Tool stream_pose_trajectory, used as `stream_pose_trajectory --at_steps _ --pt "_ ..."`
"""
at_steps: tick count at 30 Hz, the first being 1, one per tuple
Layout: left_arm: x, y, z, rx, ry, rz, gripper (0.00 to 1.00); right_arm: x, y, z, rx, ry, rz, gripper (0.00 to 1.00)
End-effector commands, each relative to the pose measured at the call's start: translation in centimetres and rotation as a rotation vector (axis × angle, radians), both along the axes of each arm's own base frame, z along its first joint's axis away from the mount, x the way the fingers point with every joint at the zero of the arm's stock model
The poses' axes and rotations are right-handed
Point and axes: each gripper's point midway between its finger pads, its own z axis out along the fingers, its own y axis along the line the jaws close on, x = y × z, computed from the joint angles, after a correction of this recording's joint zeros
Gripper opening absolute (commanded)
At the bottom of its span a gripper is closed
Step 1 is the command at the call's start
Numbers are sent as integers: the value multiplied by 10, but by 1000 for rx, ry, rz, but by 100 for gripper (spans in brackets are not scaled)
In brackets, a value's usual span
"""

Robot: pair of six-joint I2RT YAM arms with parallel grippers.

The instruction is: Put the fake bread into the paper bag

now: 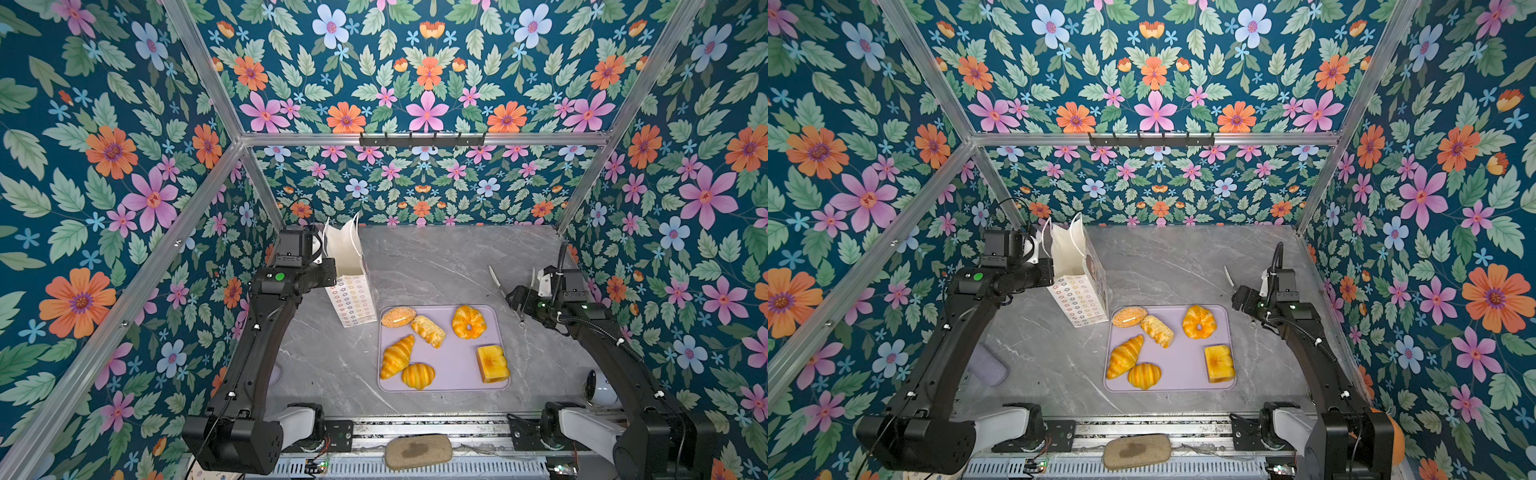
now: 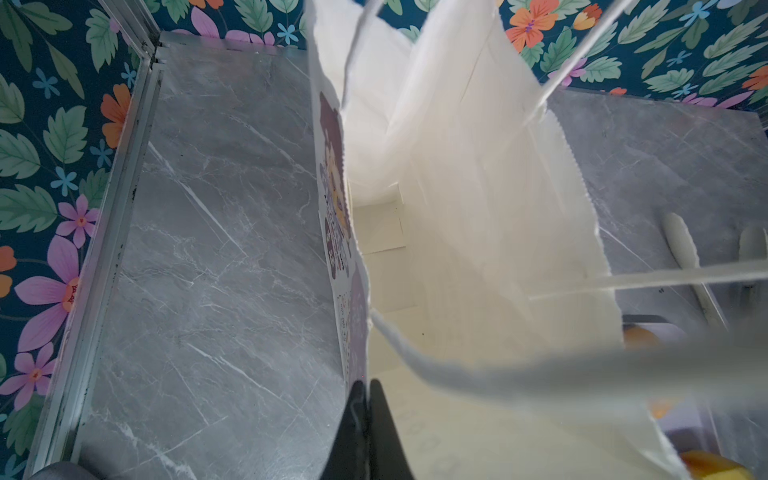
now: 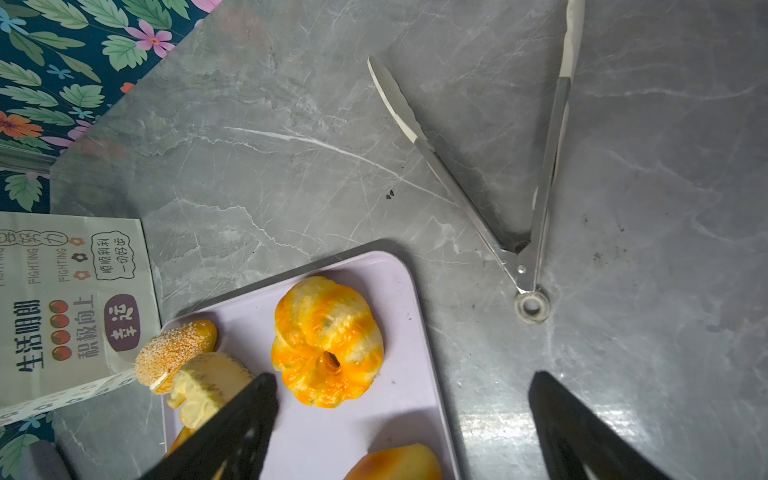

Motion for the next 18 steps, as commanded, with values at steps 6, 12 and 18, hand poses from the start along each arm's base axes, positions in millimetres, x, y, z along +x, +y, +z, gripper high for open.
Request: stream_pose_trajectory --at_steps 6,12,18 --pt "8 -3 9 -3 -17 -33 52 7 -5 -18 -31 23 -8 96" --pt "12 1 40 8 -74 -12 65 13 -17 -36 -101 89 -30 97" --pt "4 -6 88 -37 -192 -46 71 20 -29 -51 -177 148 -42 99"
